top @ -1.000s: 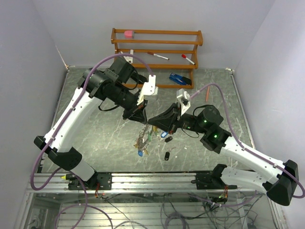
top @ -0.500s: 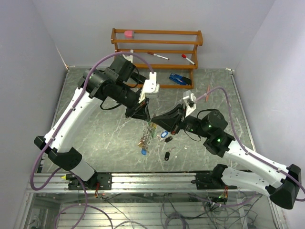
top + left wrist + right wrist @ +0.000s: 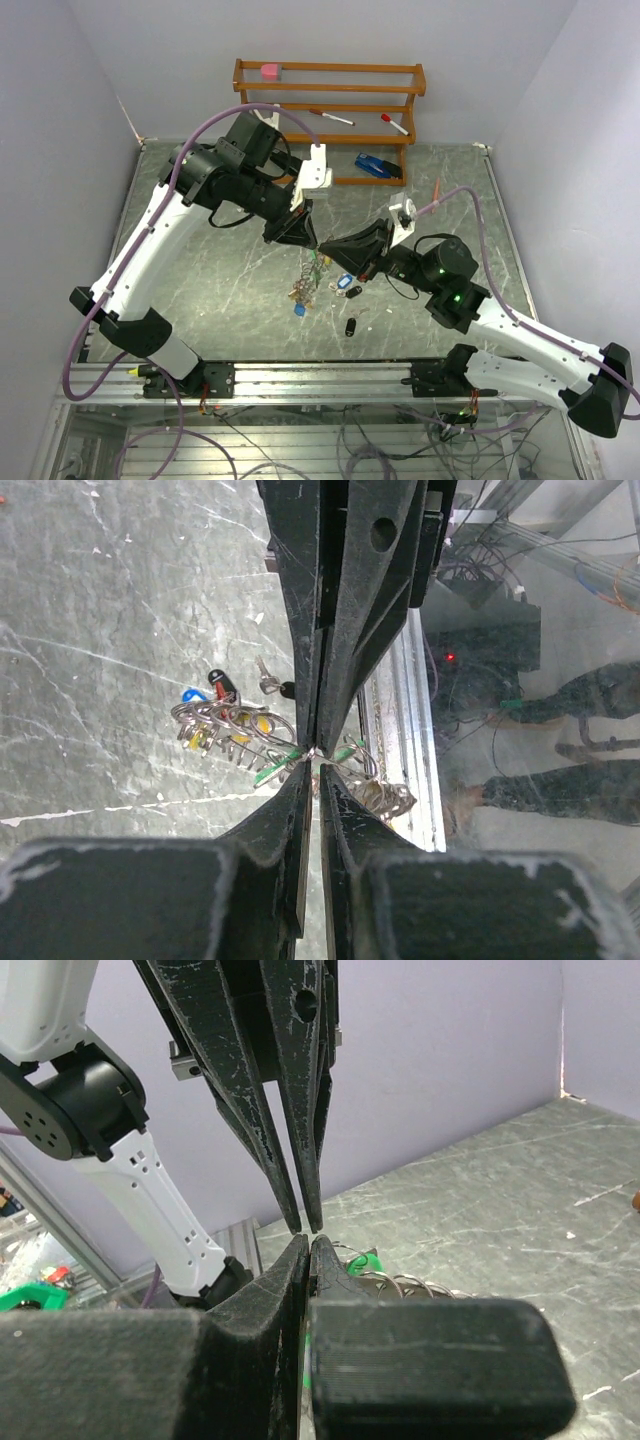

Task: Put the keys on the keyring

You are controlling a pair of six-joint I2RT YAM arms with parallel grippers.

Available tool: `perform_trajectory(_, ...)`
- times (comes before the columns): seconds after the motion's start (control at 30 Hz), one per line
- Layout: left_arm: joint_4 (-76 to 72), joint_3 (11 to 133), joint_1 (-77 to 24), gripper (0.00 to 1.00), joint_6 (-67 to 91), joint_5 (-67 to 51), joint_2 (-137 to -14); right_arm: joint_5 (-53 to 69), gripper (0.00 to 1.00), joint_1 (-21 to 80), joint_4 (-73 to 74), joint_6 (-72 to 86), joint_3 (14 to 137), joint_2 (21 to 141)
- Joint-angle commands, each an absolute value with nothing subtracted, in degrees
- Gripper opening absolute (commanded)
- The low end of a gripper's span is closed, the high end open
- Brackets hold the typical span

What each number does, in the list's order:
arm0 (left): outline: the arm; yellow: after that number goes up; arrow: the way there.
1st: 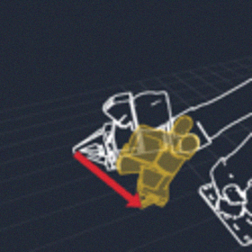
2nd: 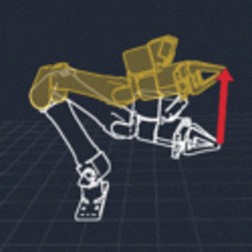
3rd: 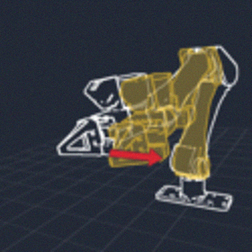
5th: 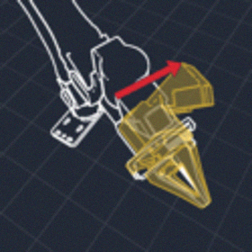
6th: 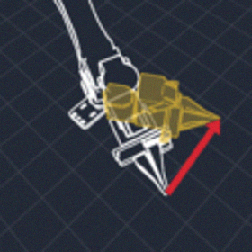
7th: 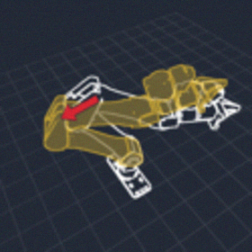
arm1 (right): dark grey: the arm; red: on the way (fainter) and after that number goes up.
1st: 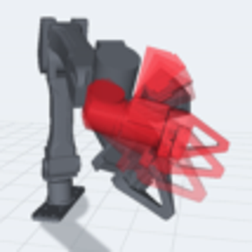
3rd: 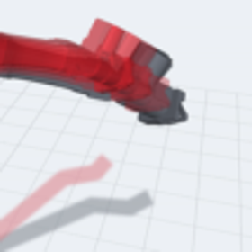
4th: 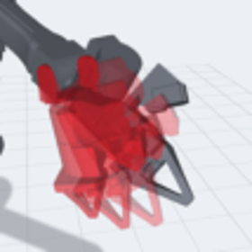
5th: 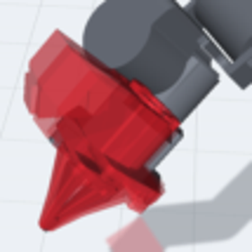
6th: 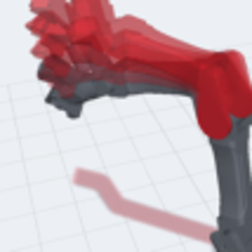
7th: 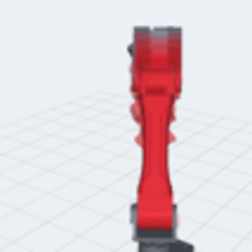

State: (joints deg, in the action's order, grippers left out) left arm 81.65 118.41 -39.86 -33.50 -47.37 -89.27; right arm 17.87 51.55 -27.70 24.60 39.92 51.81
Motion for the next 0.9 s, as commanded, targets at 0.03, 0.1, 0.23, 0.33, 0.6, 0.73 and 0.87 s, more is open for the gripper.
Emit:
perform_trajectory(0.03,79.2,118.2,-39.9,0.17,-32.8,-46.3,-88.9,15.6,0.00,52.7,-34.8,23.4,40.8,50.7)
perform_trajectory(0.1,78.1,118.4,-39.4,0.17,-32.3,-45.0,-88.2,15.3,0.00,52.7,-34.5,23.2,41.2,50.1)
perform_trajectory(0.23,69.7,112.3,-38.3,0.19,-29.9,-41.2,-83.8,15.6,0.00,52.7,-33.1,22.9,42.9,49.7)
perform_trajectory(0.33,63.3,106.3,-38.0,0.22,-28.6,-40.4,-79.5,15.1,0.00,52.8,-31.9,22.7,44.1,49.2)
perform_trajectory(0.6,59.3,102.7,-38.0,0.26,-28.2,-43.1,-78.0,14.6,0.00,52.7,-32.5,23.9,45.6,49.5)
perform_trajectory(0.73,57.5,101.4,-38.0,0.29,-28.2,-46.8,-77.3,14.2,0.00,52.8,-33.4,24.5,45.2,49.9)
perform_trajectory(0.87,57.8,101.9,-37.9,0.31,-29.0,-49.4,-77.4,13.8,0.00,52.8,-34.1,24.8,45.2,50.8)
